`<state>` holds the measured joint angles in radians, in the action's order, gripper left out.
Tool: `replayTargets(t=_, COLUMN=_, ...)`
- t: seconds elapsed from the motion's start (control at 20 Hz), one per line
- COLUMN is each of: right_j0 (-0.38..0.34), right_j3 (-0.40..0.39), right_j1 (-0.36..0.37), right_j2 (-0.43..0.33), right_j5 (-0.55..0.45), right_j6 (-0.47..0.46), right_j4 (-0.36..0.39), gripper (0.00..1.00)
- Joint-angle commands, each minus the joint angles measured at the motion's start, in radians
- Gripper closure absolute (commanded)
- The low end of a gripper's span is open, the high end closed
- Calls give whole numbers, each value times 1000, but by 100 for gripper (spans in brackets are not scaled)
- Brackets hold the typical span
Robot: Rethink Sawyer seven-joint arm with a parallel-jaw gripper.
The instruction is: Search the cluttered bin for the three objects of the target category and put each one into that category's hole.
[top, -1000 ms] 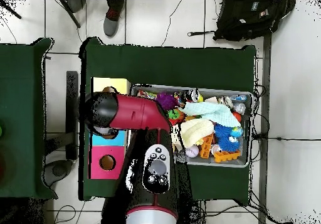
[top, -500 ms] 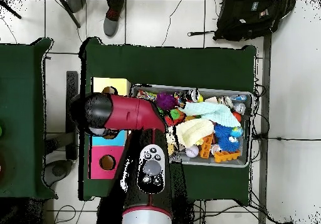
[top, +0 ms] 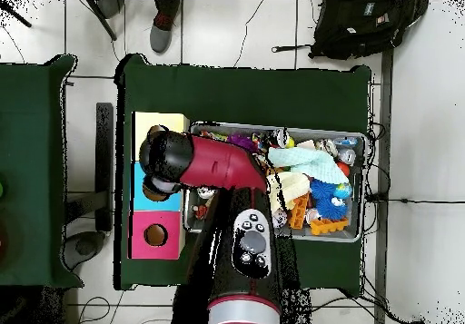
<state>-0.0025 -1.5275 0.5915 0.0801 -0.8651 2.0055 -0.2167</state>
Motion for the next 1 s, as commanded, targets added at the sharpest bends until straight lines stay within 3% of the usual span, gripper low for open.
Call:
replayTargets(t=0.05, right_j0=-69, right_j3=-117, right_j1=-15, right_j2=-130, right_j5=100, right_j6=4, right_j4=-17, gripper=100)
replayTargets(t=0.4, right_j0=-64, right_j3=-135, right_j1=-15, right_j2=-151, right_j5=138, right_j6=39, right_j4=-14, gripper=100)
replayTargets(t=1.0, right_j0=13, right_j3=-153, right_j1=-5, right_j2=-120, right_j5=172, right_j6=144, right_j4=-26, gripper=100)
